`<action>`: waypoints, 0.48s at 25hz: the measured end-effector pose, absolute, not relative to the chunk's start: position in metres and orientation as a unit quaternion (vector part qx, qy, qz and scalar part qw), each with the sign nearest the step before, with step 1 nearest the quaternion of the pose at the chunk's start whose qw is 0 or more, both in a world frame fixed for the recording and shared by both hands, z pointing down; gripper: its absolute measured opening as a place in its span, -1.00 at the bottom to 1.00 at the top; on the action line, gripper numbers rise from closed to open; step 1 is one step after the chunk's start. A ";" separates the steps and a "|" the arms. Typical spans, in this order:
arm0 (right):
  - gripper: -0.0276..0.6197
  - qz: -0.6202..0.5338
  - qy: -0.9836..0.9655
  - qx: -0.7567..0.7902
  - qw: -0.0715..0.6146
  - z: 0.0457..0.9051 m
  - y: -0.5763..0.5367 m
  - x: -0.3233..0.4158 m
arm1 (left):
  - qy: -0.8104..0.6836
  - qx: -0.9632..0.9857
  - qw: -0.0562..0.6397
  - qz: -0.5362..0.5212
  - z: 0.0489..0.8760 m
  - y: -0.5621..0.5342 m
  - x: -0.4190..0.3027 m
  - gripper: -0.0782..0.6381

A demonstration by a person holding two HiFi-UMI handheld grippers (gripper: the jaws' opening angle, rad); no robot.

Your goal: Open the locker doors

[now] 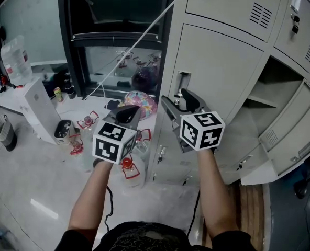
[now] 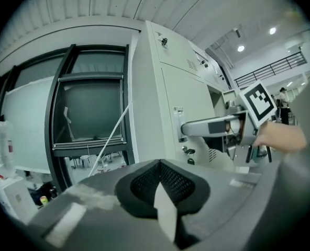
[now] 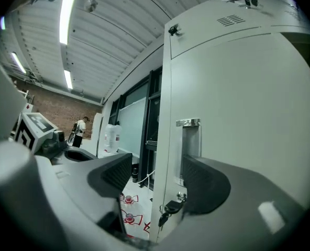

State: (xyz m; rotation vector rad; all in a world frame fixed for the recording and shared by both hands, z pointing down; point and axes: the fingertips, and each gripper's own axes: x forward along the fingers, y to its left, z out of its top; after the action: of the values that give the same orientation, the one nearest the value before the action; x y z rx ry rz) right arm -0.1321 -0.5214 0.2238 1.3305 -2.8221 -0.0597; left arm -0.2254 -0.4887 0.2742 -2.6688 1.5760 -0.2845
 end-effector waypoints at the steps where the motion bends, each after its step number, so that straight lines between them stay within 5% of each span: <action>1: -0.01 -0.020 -0.903 0.429 0.008 0.222 -0.526 -0.134 | 0.507 -0.857 0.014 -0.093 0.275 -0.491 -0.229 -0.77; 12: -0.04 0.004 -0.902 0.432 0.003 0.224 -0.545 -0.146 | 0.499 -0.860 0.008 -0.108 0.281 -0.493 -0.243 -0.77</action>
State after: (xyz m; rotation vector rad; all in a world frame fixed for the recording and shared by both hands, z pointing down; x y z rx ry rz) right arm -0.1460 -0.5447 0.2243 1.3565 -2.8280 0.0121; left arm -0.2427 -0.4929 0.2806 -2.6888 1.5591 -0.3389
